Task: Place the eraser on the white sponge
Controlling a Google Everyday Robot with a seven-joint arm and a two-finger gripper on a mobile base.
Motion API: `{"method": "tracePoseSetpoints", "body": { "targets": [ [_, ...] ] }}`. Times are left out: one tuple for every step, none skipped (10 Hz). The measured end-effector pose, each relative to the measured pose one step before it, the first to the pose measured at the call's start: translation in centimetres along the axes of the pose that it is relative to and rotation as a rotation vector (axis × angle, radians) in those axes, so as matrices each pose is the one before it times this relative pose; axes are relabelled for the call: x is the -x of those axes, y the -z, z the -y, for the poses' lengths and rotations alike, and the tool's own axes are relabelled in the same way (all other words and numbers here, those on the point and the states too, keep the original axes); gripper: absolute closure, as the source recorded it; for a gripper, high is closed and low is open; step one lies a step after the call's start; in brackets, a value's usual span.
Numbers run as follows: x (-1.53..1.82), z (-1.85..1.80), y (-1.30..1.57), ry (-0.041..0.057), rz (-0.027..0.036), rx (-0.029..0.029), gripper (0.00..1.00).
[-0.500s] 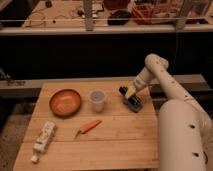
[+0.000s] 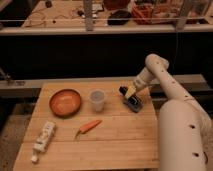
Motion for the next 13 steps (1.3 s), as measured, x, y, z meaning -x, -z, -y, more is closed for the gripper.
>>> {"method": "tracePoseSetpoints", "body": {
  "targets": [
    [-0.023,-0.015,-0.004,-0.00137,0.00021,0.00102,0.85],
    [-0.025,0.004,-0.005,-0.00163,-0.00005,0.00019,0.85],
    [0.053,0.039,-0.017,-0.00311,0.00280,-0.00161,0.85],
    [0.019,0.030,0.052,-0.00261,0.00288,-0.00006,0.84],
    [0.004,0.029,0.027,-0.00170,0.00098,-0.00060,0.80],
    [0.016,0.047,0.039,-0.00213,0.00168,-0.00049,0.69],
    [0.010,0.035,0.041,-0.00173,0.00118,-0.00034,0.62],
    [-0.023,0.025,0.016,-0.00267,0.00043,-0.00010,0.60],
    [-0.046,0.034,-0.054,-0.00376,0.00030,0.00050,0.60],
    [0.015,0.011,0.018,-0.00235,0.00138,-0.00043,0.60],
    [-0.014,0.020,-0.004,-0.00189,0.00093,0.00017,0.64],
    [-0.010,0.014,0.018,-0.00171,0.00105,0.00025,0.71],
    [-0.045,0.040,-0.059,-0.00351,0.00051,0.00102,0.73]
  ]
}}
